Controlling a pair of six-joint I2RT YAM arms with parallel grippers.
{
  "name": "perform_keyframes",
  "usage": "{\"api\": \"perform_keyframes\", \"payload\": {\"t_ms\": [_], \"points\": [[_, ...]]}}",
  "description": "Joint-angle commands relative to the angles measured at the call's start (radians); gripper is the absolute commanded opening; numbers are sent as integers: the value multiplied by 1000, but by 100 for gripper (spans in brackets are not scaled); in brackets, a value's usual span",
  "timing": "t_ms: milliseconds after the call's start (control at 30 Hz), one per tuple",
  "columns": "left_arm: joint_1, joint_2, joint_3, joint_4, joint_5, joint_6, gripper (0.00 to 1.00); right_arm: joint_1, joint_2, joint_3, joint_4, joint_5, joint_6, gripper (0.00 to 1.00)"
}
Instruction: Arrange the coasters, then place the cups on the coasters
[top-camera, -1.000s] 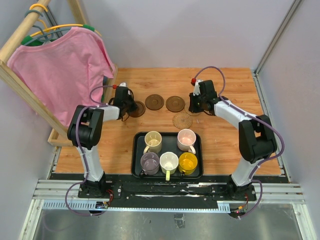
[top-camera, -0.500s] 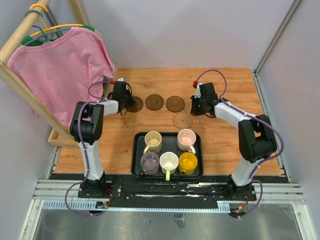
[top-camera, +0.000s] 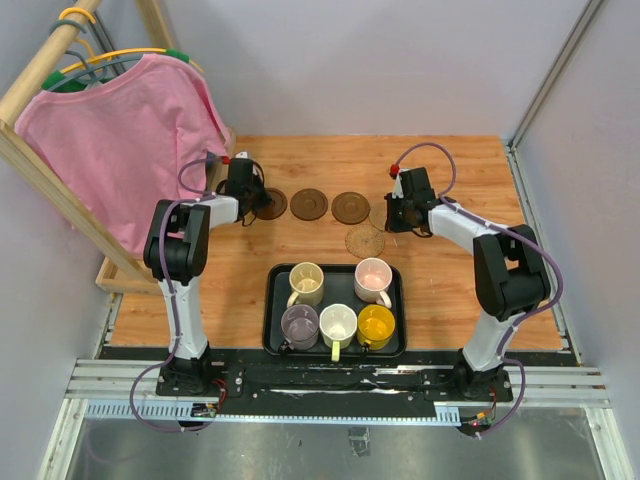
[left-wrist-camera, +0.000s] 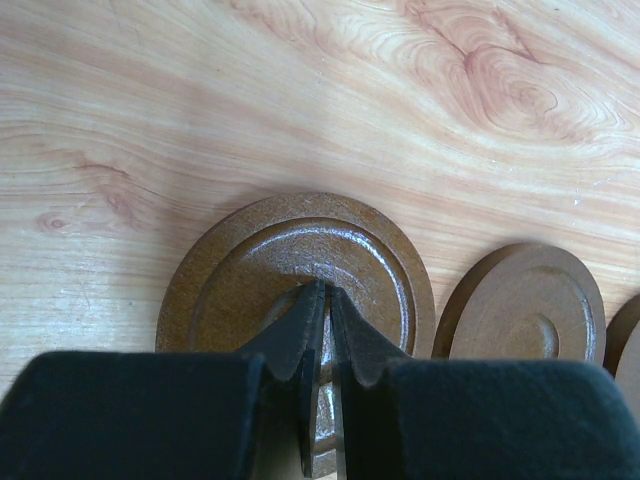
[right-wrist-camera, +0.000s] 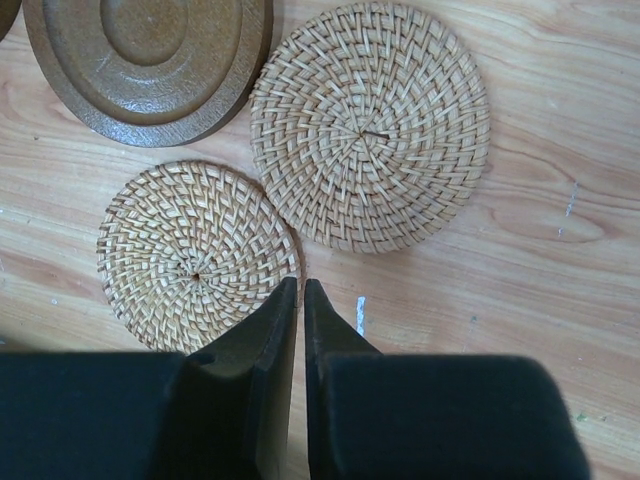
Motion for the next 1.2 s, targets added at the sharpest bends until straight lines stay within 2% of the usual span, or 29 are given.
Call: {"api": "perform_keyframes", "payload": {"t_ms": [0, 233, 600, 933, 1167], "points": [[9, 34, -2, -56, -14, 11, 12, -28, 15, -3, 14, 37, 18, 8], [9, 9, -33, -47, -10, 7, 12, -51, 36, 29, 14, 61, 9, 8], [9, -18, -70, -52, -20, 11, 12, -88, 126, 149, 15, -8, -18, 8], [9, -48, -107, -60, -29, 10, 12, -83, 177, 221, 34, -248, -45, 8], [9, -53, -123, -54, -13, 4, 12, -20, 188, 203, 27, -285, -90, 8]]}}
